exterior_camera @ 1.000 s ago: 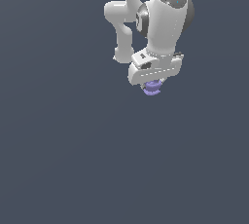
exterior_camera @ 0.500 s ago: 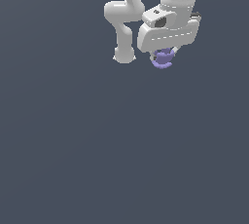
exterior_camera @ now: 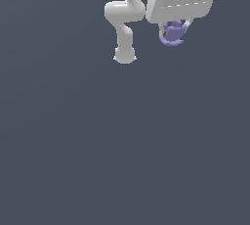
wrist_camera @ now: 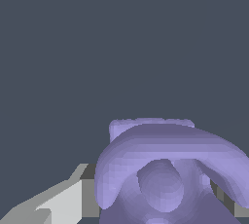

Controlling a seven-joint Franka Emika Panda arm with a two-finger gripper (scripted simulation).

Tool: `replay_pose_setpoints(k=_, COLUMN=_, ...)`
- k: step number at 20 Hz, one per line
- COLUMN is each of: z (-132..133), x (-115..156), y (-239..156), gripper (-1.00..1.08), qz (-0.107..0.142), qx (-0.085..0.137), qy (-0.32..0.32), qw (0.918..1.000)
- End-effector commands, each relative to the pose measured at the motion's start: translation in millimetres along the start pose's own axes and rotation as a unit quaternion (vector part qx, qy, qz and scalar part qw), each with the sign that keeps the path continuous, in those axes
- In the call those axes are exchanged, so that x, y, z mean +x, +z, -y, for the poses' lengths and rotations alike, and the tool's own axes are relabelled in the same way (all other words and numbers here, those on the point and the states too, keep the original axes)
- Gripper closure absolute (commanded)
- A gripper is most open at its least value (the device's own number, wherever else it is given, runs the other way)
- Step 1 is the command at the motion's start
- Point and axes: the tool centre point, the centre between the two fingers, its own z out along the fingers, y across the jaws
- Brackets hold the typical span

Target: Pick up the object and move it to a goal position.

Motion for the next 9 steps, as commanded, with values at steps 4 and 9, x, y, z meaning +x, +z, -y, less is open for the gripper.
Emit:
replay_pose_setpoints(k=4, z=7, x=-5, y=-20, gripper=1.08, qz=0.001, qx=0.0, qy=0.0, qw=1.0)
replay_pose_setpoints(k=9, z=9, x=-4, y=-25, gripper=1.08, qz=0.001, qx=0.0, qy=0.0, qw=1.0)
